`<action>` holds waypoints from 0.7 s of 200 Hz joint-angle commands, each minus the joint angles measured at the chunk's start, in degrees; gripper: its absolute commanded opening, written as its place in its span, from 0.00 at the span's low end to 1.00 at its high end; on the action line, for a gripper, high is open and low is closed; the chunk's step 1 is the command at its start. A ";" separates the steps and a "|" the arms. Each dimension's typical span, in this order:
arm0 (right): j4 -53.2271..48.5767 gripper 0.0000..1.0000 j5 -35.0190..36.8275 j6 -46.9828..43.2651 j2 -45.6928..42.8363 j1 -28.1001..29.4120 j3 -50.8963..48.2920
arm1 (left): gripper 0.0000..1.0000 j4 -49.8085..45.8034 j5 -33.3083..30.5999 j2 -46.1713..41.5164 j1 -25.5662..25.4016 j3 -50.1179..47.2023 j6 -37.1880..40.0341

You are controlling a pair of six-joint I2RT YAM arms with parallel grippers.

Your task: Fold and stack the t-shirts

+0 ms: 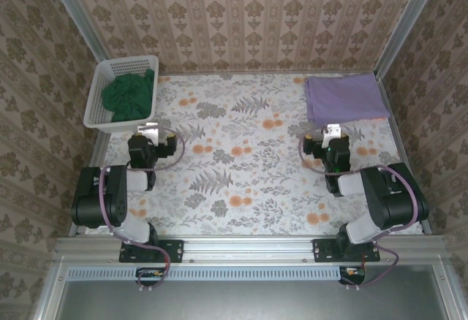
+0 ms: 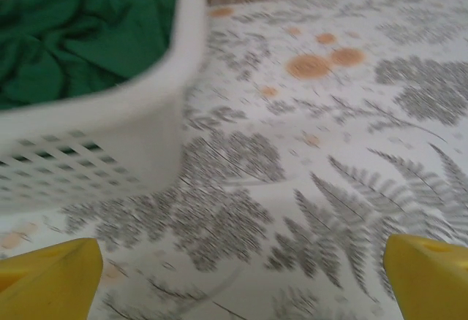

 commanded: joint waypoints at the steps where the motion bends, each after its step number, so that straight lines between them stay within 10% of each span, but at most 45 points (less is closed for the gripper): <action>1: -3.08 1.00 -0.78 2.55 0.12 -2.25 2.75 | 1.00 -1.48 -1.94 -0.05 -0.30 1.00 -0.19; 140: -2.90 1.00 -0.75 2.19 -0.01 -1.97 2.62 | 1.00 -0.94 -4.39 -0.18 -0.91 0.68 -0.39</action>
